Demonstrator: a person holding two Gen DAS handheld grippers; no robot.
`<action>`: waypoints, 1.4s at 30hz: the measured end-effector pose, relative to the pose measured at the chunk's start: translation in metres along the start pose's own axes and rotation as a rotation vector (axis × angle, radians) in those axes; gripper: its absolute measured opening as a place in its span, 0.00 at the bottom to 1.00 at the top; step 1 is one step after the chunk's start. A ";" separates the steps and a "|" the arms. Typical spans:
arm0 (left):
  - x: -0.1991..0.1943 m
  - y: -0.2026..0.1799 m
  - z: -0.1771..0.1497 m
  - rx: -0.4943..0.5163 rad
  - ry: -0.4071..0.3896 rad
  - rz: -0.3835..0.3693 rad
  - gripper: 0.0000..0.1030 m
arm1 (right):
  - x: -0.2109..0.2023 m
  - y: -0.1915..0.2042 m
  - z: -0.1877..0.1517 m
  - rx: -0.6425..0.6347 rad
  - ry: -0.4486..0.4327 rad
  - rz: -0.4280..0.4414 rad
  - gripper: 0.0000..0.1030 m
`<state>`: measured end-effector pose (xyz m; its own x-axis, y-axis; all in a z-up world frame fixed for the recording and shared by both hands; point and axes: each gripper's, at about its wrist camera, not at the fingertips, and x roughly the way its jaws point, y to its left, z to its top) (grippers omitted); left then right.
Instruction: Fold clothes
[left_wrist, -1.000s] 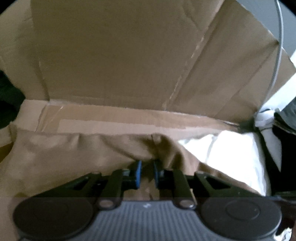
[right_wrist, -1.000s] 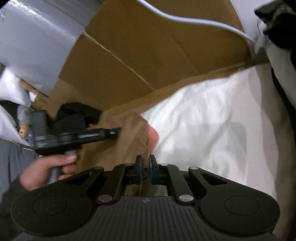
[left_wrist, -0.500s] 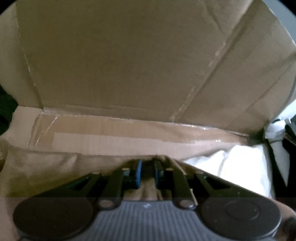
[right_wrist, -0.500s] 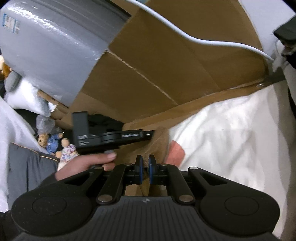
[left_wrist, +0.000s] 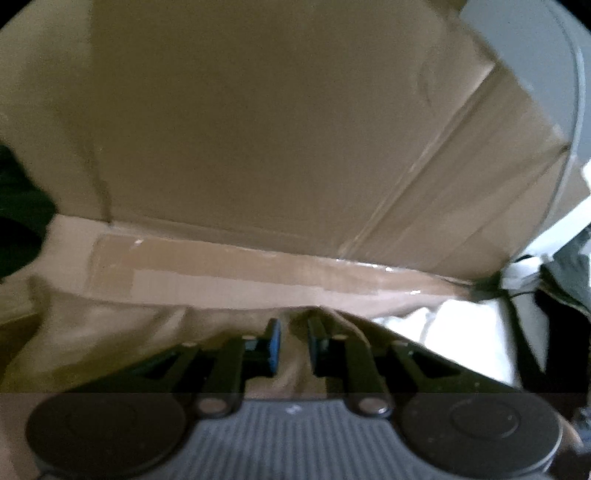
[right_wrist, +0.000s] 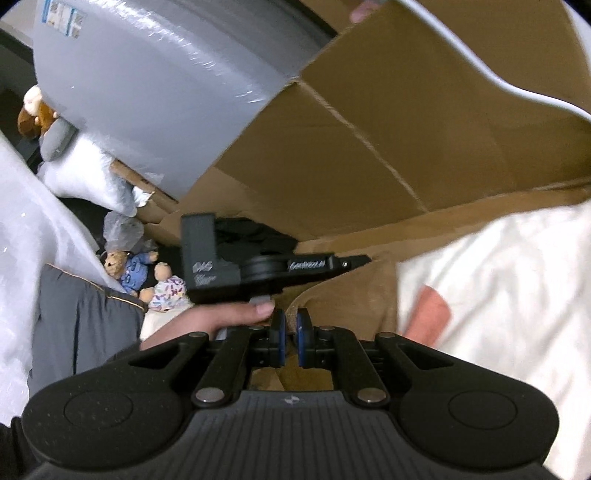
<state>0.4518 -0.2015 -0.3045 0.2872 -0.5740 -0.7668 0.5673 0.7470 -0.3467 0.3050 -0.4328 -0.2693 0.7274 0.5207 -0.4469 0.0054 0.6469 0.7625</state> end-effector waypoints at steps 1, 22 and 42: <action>-0.006 0.002 -0.001 -0.002 -0.008 -0.003 0.17 | 0.005 0.004 0.001 -0.006 0.001 0.005 0.06; -0.083 0.098 -0.038 -0.185 -0.134 -0.034 0.29 | 0.136 0.067 -0.019 -0.158 0.131 -0.092 0.10; -0.050 0.069 -0.056 0.041 -0.055 0.128 0.48 | 0.122 0.005 0.046 -0.221 -0.011 -0.529 0.62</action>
<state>0.4329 -0.1025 -0.3202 0.4001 -0.4935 -0.7723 0.5539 0.8016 -0.2252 0.4252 -0.3916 -0.2988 0.6719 0.0898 -0.7352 0.2278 0.9195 0.3204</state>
